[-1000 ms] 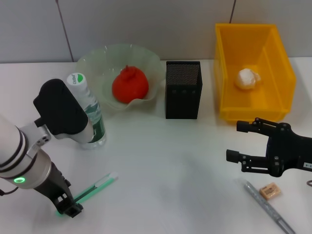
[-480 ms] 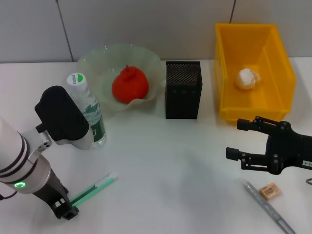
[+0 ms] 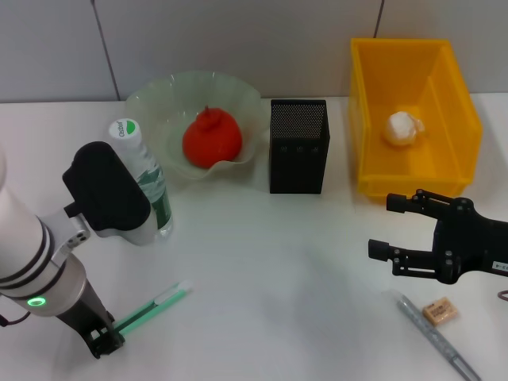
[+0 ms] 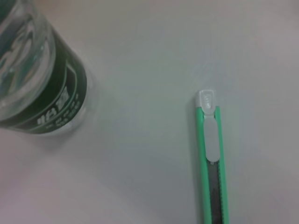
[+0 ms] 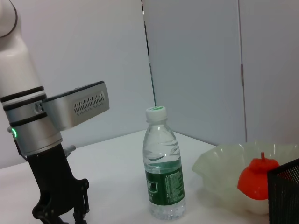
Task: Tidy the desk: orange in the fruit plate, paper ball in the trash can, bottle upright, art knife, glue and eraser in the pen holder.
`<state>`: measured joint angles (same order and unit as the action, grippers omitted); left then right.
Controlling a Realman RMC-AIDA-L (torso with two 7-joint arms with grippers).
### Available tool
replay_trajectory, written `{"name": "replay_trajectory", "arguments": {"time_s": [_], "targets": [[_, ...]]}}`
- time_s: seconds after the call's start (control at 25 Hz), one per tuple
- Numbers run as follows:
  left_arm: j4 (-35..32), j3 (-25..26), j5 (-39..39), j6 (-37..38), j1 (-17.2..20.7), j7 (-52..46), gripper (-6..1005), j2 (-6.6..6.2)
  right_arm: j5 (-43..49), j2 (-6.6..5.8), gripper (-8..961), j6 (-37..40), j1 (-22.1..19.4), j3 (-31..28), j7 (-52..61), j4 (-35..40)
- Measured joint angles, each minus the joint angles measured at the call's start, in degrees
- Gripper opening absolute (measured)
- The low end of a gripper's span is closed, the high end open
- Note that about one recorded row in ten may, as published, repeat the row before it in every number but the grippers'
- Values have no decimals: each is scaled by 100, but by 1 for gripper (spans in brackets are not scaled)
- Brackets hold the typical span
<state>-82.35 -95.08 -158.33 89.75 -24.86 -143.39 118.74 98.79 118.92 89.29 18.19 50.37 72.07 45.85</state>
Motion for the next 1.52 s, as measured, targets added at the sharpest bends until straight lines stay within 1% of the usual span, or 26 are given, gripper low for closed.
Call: {"name": "replay_trajectory", "arguments": {"time_s": [0.04, 0.08, 0.12, 0.28, 0.32, 0.48, 0.52, 0.64, 0.68, 0.72, 0.8, 0.84, 0.88, 0.92, 1.0, 1.04, 1.08, 1.16, 1.2, 1.24, 1.28, 1.32, 1.4, 1.44, 1.48, 1.52], "targets": [[-7, -113, -54, 14, -37, -68, 468, 0, 0, 0, 837, 0, 0, 0, 0, 0], [-7, -113, -54, 14, -37, -68, 439, 0, 0, 0, 837, 0, 0, 0, 0, 1], [-5, -259, -181, 25, -87, -161, 411, 0, 0, 0, 837, 0, 0, 0, 0, 1], [-5, -259, -181, 25, -87, -161, 296, 0, 0, 0, 837, 0, -7, -3, 0, -7], [-38, -389, -250, 30, -113, -216, 267, 0, 0, 0, 837, 0, -9, -10, 0, -28], [-49, -429, -271, 46, -138, -254, 205, 0, 0, -3, 837, 1, -7, -22, 0, -62], [-142, -411, -270, 86, -137, -266, 190, 0, -6, -7, 837, 0, -7, -27, 0, -66], [-142, -411, -270, 86, -137, -266, 190, 0, -22, -9, 837, 2, -11, -27, 0, -67], [-771, 47, -75, 354, 33, -85, 190, -2, -30, -9, 837, 9, -11, -29, 0, -68], [-1009, 481, 318, 520, 101, 128, 190, -8, -47, -9, 837, 42, -11, -40, 17, -66], [-1009, 481, 318, 520, 101, 128, 190, -8, -52, -9, 837, 68, -9, -61, 48, -59], [-1062, 682, 533, 578, 120, 231, 190, -11, -56, -7, 837, 96, -5, -79, 81, -53], [-1035, 1333, 1335, 717, 163, 624, 190, -19, -57, -6, 837, 130, 5, -97, 122, -53], [-878, 1580, 1756, 728, 188, 869, 190, -18, -63, -3, 837, 227, 44, -148, 254, -80], [-878, 1580, 1756, 728, 188, 869, 190, -18, -68, -5, 837, 345, 102, -190, 397, -172], [-393, 1941, 2514, 644, 202, 1354, 190, -18, -69, -5, 837, 417, 129, -226, 465, -227], [-192, 2023, 2710, 582, 186, 1508, 190, -18, -69, -5, 837, 417, 129, -226, 465, -227], [-192, 2023, 2710, 582, 186, 1508, 190, -18, -70, -5, 837, 564, 181, -330, 560, -358], [264, 2174, 3087, 430, 135, 1817, 190, -18, -74, -5, 837, 643, 211, -406, 606, -440], [1019, 2438, 3641, 247, -1, 2384, 190, -23, -78, -10, 837, 776, 289, -556, 702, -672], [1019, 2438, 3641, 247, -1, 2384, 190, -23, -78, -10, 837, 776, 289, -556, 702, -672], [1164, 2501, 3734, 215, -32, 2496, 190, -22, -81, -38, 837, 818, 362, -637, 790, -895], [1633, 2647, 4117, 42, -121, 2876, 190, -20, -80, -59, 837, 820, 380, -663, 839, -1001], [1633, 2647, 4117, 42, -121, 2876, 190, -20, -80, -59, 837, 820, 380, -663, 839, -1001], [1896, 2667, 4391, -129, -156, 3113, 190, -20, -81, -64, 837, 820, 363, -681, 851, -1017], [2003, 2668, 4564, -214, -165, 3261, 190, -19, -81, -84, 837, 808, 287, -728, 853, -1007]]}}
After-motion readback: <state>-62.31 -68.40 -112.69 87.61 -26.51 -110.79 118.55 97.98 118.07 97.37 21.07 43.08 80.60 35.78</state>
